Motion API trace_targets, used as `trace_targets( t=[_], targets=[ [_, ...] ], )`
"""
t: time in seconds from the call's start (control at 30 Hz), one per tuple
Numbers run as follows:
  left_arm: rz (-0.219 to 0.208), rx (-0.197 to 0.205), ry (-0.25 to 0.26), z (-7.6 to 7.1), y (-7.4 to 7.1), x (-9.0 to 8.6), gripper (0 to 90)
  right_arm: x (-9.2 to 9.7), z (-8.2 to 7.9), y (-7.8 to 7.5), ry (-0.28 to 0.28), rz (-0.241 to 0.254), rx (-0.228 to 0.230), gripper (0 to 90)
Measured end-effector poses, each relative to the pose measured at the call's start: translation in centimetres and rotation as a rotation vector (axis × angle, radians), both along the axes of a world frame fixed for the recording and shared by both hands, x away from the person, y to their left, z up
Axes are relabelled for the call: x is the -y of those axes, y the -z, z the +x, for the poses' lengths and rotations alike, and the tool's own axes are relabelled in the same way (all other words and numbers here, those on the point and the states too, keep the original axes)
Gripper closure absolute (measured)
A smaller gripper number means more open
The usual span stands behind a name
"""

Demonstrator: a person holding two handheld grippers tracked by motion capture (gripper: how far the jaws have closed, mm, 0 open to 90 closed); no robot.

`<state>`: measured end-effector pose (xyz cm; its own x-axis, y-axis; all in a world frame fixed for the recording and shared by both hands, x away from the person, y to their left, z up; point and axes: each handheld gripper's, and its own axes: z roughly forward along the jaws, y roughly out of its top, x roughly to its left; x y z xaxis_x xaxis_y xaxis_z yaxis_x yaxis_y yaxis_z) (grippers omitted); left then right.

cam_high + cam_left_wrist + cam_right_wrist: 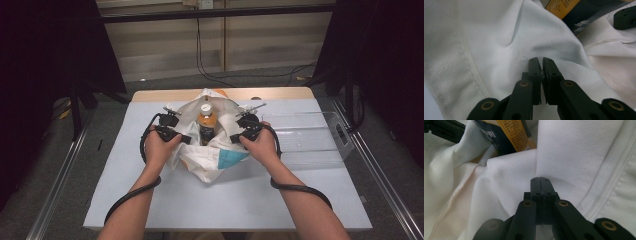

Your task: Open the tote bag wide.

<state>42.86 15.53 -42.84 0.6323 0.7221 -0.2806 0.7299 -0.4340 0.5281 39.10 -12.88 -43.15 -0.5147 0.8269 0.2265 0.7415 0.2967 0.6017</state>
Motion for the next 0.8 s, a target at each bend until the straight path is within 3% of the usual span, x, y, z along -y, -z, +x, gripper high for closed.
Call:
trace_targets(
  t=[0.3, 0.37, 0.5, 0.8],
  targets=[
    [0.014, -0.006, 0.0, -0.2, 0.7, 0.0, 86.1, 0.1, 0.0, 0.7, 0.008, 0.005, -0.01, 90.0],
    [0.001, -0.008, -0.01, -0.2, 0.9, -0.1, 86.1, 0.1, 0.0, 0.9, 0.006, 0.008, -0.006, 90.0],
    [0.015, -0.006, 0.01, -0.2, 0.7, -0.2, 86.1, 0.1, 0.0, 0.8, 0.012, 0.007, -0.008, 90.0],
    [0.014, -0.001, 0.003, -0.2, -0.3, -0.6, 82.7, 0.2, 0.1, -0.2, 0.008, 0.013, -0.002, 85.9]
  ],
)
